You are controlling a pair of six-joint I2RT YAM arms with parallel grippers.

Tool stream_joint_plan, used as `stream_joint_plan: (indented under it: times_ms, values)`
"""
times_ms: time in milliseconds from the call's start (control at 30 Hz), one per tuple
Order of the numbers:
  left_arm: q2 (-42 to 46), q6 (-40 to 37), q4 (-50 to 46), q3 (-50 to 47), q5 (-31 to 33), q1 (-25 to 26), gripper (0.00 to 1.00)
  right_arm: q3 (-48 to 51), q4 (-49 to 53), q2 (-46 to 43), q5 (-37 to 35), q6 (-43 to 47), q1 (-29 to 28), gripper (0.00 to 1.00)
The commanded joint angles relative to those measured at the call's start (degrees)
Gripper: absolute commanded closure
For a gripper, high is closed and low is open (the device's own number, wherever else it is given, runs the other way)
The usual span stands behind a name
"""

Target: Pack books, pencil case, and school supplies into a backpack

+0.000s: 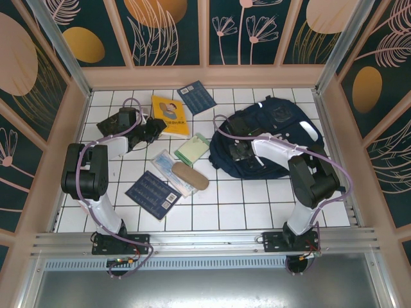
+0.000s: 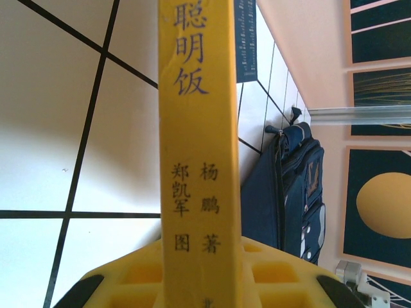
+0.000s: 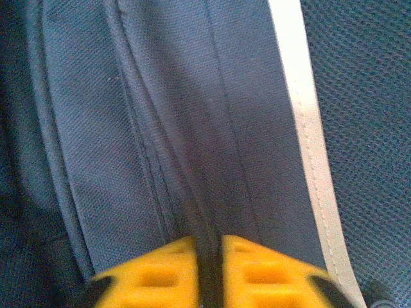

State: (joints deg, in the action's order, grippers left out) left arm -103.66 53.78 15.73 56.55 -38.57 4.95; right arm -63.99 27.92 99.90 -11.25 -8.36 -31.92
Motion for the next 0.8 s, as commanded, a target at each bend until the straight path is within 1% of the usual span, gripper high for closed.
stream_joint_plan:
  times_ms: [0, 200, 367, 400, 600, 767]
  values:
    - [4.0, -3.5, 1.2, 3.0, -1.6, 0.7, 1.00, -0.9, 2.2, 1.6, 0.6, -0.1, 0.2, 1.00]
    - [5.1, -4.8, -0.8, 4.2, -0.7, 1.7, 1.00, -7.7, 4.0, -0.3, 2.5, -1.5, 0.3, 1.00]
    - [5.1, -4.6, -2.2, 6.2, 0.8, 5.0, 1.00, -17.0, 7.1, -0.2, 1.5, -3.5, 0.3, 1.00]
    - [5.1, -4.3, -2.1, 6.6, 1.2, 5.7, 1.00, -18.6, 7.6, -0.3, 1.5, -3.9, 2.1, 1.00]
    - [5.1, 0.8, 2.0, 7.1, 3.0, 10.2, 1.00, -25.9, 8.8, -1.7, 4.5, -7.0, 5.8, 1.00]
    - [5.1, 3.6, 3.8, 8.4, 4.8, 14.0, 1.00, -27.9, 7.7, -4.5, 11.4, -10.1, 10.4, 1.00]
